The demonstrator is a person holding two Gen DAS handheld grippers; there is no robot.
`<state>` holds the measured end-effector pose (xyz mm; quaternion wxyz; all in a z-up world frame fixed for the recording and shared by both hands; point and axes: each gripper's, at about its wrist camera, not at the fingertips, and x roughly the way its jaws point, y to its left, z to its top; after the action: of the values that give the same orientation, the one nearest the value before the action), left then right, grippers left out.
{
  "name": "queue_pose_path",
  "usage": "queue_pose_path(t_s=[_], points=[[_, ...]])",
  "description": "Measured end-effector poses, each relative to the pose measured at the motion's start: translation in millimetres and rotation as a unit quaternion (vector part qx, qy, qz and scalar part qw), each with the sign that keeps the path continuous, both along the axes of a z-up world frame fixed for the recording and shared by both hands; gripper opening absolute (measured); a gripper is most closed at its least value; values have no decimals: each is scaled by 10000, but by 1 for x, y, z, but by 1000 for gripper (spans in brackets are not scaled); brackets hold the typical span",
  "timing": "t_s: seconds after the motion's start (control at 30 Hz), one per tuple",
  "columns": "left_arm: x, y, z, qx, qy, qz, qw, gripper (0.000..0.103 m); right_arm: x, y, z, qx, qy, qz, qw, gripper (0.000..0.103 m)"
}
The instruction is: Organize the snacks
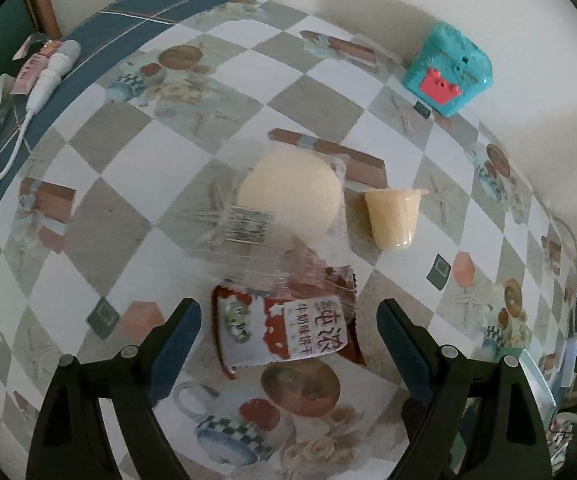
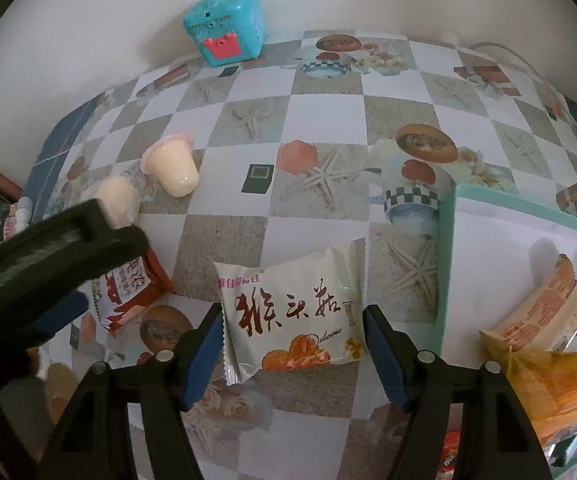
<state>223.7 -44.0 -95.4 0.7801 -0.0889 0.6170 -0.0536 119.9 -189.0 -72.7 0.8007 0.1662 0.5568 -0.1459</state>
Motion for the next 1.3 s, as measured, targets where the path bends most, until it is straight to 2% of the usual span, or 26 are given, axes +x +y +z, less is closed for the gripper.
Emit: queue_pose_path(t_s=[0.17, 0.23, 0.27, 0.3, 0.4, 0.67, 1.07, 1.3], points=[[2, -5, -8, 33, 33, 7, 10000, 90, -2, 0, 3, -19, -42, 10, 10000, 71], [0, -5, -7, 60, 26, 6, 10000, 84, -3, 0, 3, -20, -46, -4, 10000, 71], [-1, -5, -6, 113, 13, 11, 9999, 75, -3, 0, 4, -20, -42, -11, 10000, 71], [-3, -4, -4, 151, -4, 8, 9999, 71, -3, -1, 4, -20, -35, -20, 10000, 71], [-5, -3, -2, 77, 84, -4, 9999, 68, -5, -2, 6, -24, -27, -65, 10000, 71], [-23, 2, 10, 40, 300, -50, 9995, 66, -16, -5, 26, -33, -112, -185, 9998, 71], [-63, 22, 47, -37, 159, -80, 9998, 66, -51, -7, 68, -196, -308, -387, 9986, 71], [-86, 21, 71, -176, -95, -186, 9996, 66, -79, -10, 81, -268, -340, -537, 9976, 71]])
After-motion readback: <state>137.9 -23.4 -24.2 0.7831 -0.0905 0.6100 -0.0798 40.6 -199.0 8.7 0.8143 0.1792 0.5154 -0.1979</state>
